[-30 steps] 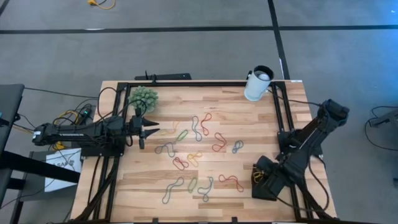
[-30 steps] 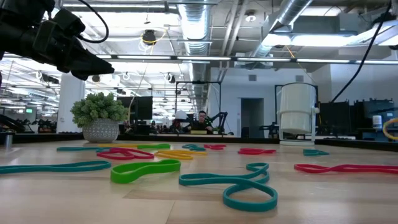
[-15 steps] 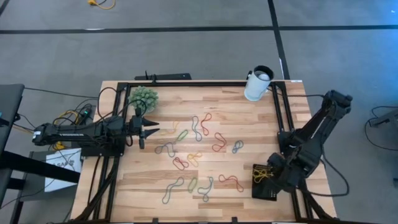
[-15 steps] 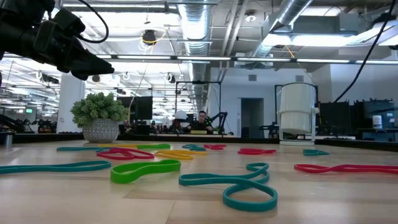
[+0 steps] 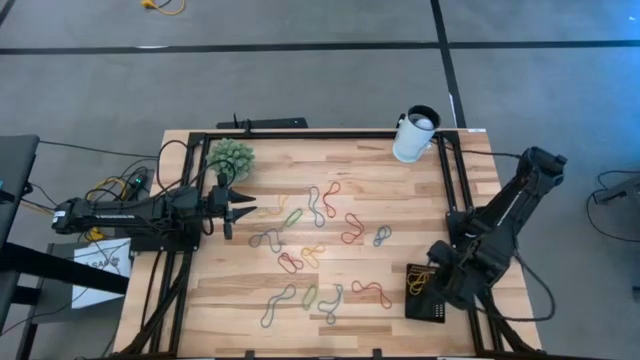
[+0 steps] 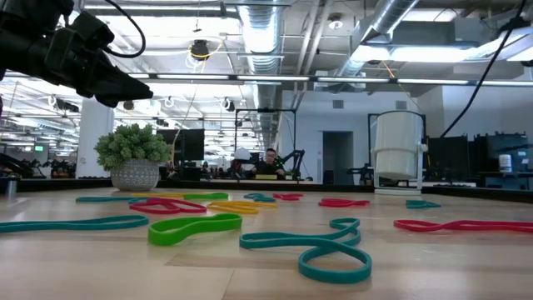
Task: Pick and place items into bin
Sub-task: Put the bottom right yellow rubberband into the black basket
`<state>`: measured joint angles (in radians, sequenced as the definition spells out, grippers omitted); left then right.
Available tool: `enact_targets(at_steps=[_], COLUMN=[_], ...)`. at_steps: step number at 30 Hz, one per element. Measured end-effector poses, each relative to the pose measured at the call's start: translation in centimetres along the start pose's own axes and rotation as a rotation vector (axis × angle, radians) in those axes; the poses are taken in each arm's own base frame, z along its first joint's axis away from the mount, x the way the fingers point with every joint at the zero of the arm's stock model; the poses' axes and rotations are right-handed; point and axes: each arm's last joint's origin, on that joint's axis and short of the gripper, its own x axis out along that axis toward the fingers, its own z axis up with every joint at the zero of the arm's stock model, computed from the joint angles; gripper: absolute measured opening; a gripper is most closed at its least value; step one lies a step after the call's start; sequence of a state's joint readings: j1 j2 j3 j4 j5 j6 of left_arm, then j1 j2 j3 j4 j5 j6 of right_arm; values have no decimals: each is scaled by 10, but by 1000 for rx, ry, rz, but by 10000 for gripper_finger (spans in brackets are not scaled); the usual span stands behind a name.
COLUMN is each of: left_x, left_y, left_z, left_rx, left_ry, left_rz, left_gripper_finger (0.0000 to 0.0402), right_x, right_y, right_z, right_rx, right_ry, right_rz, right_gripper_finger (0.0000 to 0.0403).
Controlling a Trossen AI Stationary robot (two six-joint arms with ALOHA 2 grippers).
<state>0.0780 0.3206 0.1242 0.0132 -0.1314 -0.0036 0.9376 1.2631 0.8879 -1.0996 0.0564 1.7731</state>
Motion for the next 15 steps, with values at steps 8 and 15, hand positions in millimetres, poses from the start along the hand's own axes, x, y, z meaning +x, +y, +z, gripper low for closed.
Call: enact_targets(at_steps=[8, 15], left_x=[0, 0], left_y=[0, 0], left_z=[0, 0], left_rx=[0, 0], left_ry=[1, 0], left_rz=[0, 0], left_gripper_finger=[109, 109], right_x=[26, 36], right_y=[14, 18], right_z=[17, 26], right_rx=[-107, -77], right_ry=[18, 96], right_rz=[-131, -183], right_gripper_finger=[15, 61])
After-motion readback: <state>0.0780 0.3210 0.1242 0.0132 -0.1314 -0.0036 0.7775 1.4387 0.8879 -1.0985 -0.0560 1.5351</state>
